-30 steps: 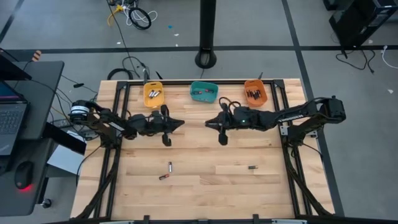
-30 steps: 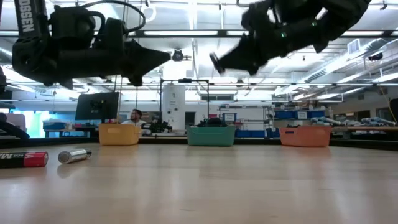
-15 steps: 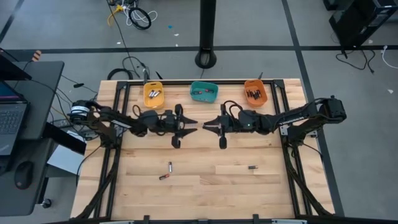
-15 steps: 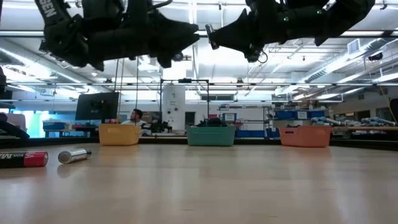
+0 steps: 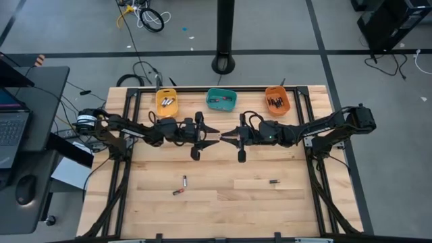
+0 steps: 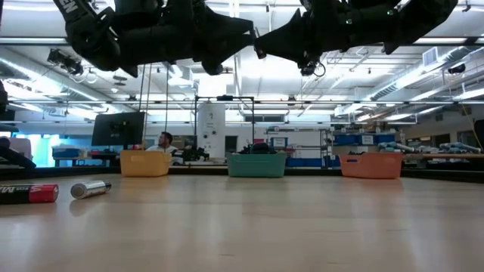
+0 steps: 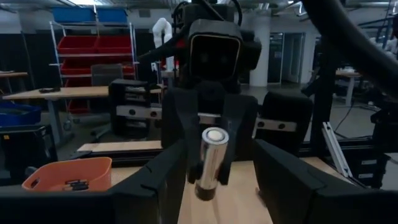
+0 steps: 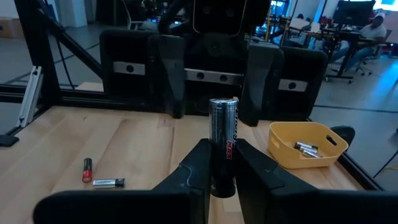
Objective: Sort batteries
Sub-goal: Put the silver battery into the yellow bin
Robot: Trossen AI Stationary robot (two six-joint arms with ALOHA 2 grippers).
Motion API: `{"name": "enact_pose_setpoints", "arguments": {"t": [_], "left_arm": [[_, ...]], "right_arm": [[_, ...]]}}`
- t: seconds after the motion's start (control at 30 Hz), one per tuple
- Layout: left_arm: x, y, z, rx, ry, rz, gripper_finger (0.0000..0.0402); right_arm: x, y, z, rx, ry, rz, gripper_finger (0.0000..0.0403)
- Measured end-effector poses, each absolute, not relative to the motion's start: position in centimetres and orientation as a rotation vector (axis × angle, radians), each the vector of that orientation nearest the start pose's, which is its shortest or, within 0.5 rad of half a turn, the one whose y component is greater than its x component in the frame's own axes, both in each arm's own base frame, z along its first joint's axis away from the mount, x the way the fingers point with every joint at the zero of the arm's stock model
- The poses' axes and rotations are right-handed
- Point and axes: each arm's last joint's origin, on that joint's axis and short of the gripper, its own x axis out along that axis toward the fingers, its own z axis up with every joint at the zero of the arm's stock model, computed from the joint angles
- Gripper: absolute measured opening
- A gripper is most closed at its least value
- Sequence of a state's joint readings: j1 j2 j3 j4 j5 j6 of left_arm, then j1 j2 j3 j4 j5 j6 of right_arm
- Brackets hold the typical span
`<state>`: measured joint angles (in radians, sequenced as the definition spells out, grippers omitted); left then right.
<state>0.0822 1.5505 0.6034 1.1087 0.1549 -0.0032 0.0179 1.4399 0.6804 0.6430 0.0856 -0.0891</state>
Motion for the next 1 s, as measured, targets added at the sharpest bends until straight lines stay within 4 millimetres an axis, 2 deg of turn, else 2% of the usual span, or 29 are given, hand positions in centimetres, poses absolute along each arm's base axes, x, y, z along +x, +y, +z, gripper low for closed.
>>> {"name": "enact_pose_setpoints", "arguments": {"t": [0.33, 1.0], "left_arm": [[30.71, 1.95, 22.70, 0.023, -0.161, -0.120, 0.0186], [30.93, 1.96, 22.46, 0.045, -0.152, -0.124, 0.0162]], "right_arm": [[30.05, 0.29, 22.97, -0.101, 0.111, -0.064, 0.0059], [30.06, 0.30, 23.01, -0.113, 0.108, -0.064, 0.0059]]}}
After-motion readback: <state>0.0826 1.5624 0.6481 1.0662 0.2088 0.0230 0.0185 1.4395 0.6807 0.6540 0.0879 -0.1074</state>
